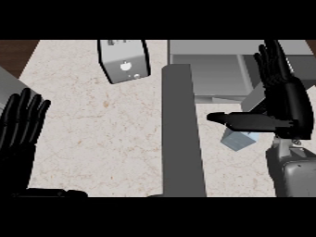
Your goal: Pick up the milk, place it into the microwave and close the microwave
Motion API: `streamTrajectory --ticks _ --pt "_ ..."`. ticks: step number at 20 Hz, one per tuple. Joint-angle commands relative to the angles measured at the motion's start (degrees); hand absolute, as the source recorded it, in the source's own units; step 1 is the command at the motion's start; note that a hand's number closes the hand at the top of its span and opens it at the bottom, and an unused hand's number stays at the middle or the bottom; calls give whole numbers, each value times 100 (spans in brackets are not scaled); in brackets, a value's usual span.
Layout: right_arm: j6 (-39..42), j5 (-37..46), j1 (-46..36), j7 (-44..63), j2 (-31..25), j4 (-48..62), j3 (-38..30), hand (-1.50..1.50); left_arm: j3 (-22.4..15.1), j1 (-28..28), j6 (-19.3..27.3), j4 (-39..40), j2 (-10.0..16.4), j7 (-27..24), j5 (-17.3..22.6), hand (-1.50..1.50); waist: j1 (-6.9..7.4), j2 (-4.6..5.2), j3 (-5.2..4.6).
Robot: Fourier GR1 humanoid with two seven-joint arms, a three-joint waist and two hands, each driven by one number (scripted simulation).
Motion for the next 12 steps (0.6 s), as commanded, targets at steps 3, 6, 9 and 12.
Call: streamTrajectory --ticks 3,6,9,12 --pt "5 36 517 -516 63 301 4 -150 -279 395 26 -261 -208 -118 -273 -150 -10 0 3" --pt "192 -194 359 -904 -154 990 -379 -150 -311 523 2 -404 -259 -92 -187 -150 3 5 3" --pt "27 166 1271 -1170 75 583 50 -150 -122 610 -185 -547 -122 -40 49 -150 -16 -1 3" --pt "26 154 1344 -1624 40 1059 -90 -150 -171 537 -174 -674 -69 194 -73 -150 -16 3 4"
